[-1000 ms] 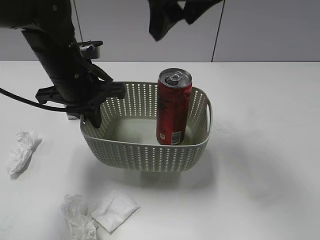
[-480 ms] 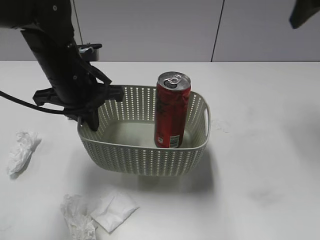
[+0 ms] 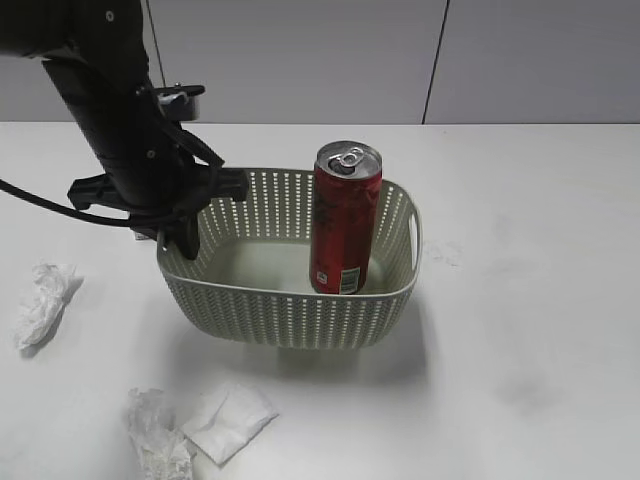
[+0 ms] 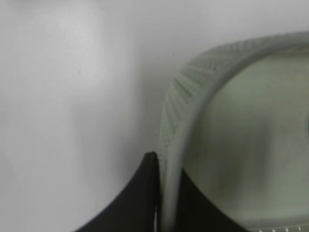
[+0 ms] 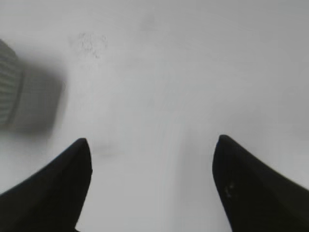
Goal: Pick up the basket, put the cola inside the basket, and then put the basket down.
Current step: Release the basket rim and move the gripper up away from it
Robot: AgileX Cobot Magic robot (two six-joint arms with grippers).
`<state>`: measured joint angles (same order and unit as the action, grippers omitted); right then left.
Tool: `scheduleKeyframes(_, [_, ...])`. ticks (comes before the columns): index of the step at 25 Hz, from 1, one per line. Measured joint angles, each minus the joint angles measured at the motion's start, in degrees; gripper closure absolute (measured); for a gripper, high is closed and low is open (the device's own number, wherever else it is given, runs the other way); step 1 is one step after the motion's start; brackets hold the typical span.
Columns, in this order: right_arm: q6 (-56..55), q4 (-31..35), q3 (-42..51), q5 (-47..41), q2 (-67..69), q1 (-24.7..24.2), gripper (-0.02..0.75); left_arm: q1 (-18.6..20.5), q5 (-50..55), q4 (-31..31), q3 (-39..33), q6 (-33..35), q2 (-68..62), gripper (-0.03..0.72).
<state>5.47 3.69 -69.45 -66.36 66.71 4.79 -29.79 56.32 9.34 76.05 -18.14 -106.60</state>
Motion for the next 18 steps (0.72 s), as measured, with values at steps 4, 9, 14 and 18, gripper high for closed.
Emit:
scheduleKeyframes(4, [0.1,0.0,14.0,5.1,-14.8,0.0,0.146,0.0,0.0,0.0,0.0,-0.1,0.0,0.691])
scheduleKeyframes(9, [0.1,0.0,29.4,10.6,-32.3,0.0,0.146,0.0,-0.3,0.2,0.0,0.0,0.0,0.691])
scheduleKeyframes(14, [0.1,0.0,40.6,11.6,-47.8,0.0,0.146,0.0,-1.2,0.2,0.0,-0.9,-0.1,0.691])
scheduleKeyframes(18, [0.1,0.1,45.0,11.7,-56.7,0.0,0.146,0.0,-1.4,0.2,2.1,-2.0,-2.1,0.691])
